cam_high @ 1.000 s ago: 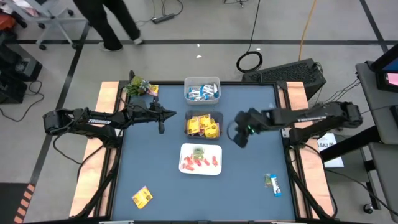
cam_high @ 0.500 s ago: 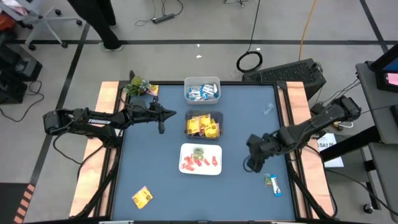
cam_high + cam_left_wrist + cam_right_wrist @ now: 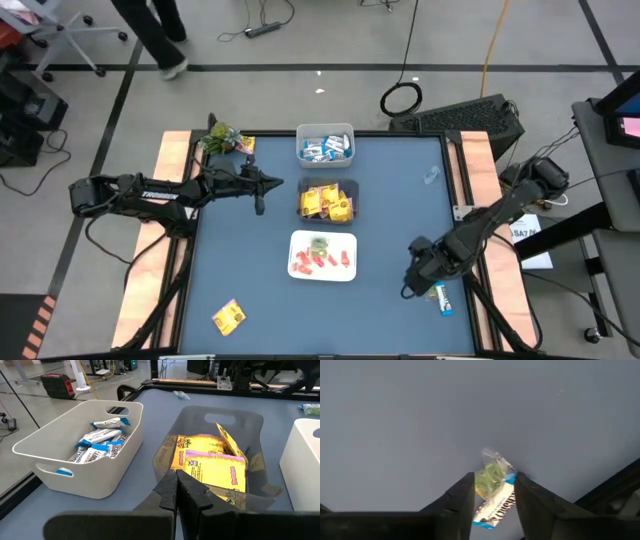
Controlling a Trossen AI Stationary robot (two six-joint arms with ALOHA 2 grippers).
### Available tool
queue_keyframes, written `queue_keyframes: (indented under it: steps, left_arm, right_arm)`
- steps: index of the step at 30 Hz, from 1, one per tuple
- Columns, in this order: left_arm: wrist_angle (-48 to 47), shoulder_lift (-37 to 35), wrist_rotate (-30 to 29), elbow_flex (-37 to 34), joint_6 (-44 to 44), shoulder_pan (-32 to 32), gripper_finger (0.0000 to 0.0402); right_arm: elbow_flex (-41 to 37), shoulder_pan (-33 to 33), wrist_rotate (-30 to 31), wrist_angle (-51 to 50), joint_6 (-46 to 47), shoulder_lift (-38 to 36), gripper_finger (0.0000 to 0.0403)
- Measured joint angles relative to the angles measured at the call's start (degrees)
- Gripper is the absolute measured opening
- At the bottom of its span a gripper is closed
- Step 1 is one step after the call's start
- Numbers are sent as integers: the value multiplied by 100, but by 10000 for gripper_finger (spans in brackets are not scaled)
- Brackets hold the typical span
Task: Sort candy
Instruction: Put the green gummy candy into the white bin
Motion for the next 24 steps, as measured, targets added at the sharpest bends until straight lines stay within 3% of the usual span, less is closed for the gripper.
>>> queue_keyframes:
  steps: [6,10,14,19,24]
  left_arm:
    - [-2,0,-37,0,1,0,7]
    - [-2,0,-46,0,2,2,7]
    - [-4,0,-46,0,2,2,7]
    - [-2,0,-46,0,2,2,7]
    - [0,0,-46,-2,35,0,7]
  right_arm:
    - [2,77,-163,296,282,499,163]
    - [-148,57,-727,372,279,892,177]
    - [-572,-1,-1021,1334,236,1053,177]
    - [-829,-212,-1120,1964,-169,1036,146]
    - [-687,-535,-883,1783,-964,866,73]
